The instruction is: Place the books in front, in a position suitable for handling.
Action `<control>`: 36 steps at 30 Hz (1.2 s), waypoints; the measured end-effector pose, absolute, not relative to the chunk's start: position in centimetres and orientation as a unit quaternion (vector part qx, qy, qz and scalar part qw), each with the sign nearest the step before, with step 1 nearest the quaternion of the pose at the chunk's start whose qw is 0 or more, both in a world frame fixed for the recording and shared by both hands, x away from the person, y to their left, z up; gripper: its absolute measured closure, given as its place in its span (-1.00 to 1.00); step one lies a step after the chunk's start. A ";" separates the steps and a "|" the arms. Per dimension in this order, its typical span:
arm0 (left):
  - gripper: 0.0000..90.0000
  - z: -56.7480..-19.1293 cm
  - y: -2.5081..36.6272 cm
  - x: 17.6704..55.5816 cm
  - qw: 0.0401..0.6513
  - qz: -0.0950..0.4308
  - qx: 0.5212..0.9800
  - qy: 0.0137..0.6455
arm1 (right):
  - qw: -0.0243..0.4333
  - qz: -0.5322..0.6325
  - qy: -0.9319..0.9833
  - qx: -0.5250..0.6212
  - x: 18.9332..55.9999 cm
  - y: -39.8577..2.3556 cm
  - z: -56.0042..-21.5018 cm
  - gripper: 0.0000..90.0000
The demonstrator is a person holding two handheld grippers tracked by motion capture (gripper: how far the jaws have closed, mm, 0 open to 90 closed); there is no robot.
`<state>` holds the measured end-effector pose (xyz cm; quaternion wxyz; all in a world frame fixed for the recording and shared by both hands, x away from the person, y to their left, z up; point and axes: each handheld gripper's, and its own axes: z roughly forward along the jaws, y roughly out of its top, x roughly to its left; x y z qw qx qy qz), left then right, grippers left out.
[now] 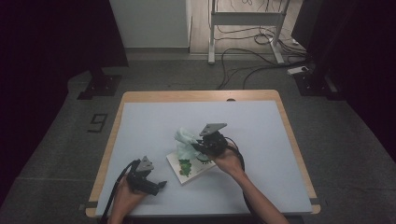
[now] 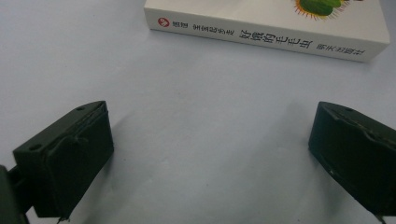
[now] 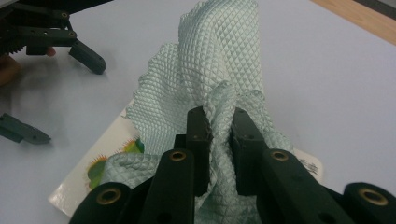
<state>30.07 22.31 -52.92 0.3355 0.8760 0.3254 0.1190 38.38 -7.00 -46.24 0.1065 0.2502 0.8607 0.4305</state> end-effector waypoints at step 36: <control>-1.00 -52.9 22.3 30.1 0.336 0.119 0.875 0.326 | 0.092 0.393 0.892 0.205 39.0 0.5 -50.4 0.75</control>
